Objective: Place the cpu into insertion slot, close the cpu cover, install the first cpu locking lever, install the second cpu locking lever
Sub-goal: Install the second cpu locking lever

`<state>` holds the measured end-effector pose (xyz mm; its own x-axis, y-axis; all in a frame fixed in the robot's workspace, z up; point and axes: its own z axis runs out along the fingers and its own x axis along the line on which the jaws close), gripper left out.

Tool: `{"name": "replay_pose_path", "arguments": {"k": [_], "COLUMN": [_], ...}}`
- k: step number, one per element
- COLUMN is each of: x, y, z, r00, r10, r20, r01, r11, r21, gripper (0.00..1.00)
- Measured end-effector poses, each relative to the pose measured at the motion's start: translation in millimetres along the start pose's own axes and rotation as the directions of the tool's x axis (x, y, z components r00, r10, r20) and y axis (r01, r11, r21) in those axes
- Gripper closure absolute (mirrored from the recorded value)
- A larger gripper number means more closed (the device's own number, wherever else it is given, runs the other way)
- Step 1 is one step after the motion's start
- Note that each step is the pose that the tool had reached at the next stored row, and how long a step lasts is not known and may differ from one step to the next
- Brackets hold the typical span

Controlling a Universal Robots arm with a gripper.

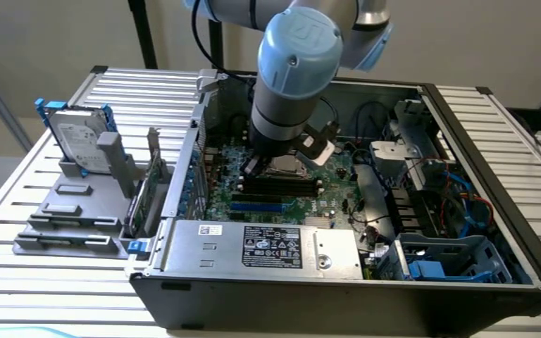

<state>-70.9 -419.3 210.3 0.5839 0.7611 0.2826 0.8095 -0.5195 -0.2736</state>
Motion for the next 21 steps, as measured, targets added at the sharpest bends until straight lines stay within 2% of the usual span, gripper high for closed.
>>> {"name": "replay_pose_path", "arguments": {"k": [3, 5, 7, 9, 14, 17, 21], "x": [0.3, 0.3, -0.8, -0.9, 4.7, 6.1, 8.8], "y": [-0.2, 0.0, -1.7, -5.2, -11.4, -10.0, -8.4], "z": [2.4, 2.7, 2.4, -2.1, -20.5, -21.4, -24.5], "r00": [1.0000, 1.0000, 1.0000, 1.0000, 1.0000, 1.0000, 1.0000], "r10": [-0.002, -0.003, -0.003, -0.003, -0.003, -0.003, -0.002], "r20": [-0.0022, -0.0001, 0.0003, 0.0005, 0.0003, 0.0005, 0.0039], "r01": [0.002, 0.003, 0.003, 0.003, 0.003, 0.003, 0.002], "r11": [1.0000, 1.0000, 0.9999, 0.9999, 0.9999, 0.9999, 0.9999], "r21": [-0.0053, -0.0092, -0.0097, -0.0098, -0.0097, -0.0100, -0.0122], "gripper": [0.89, 0.89, 0.89, 0.89, 0.89, 0.89, 0.89]}}
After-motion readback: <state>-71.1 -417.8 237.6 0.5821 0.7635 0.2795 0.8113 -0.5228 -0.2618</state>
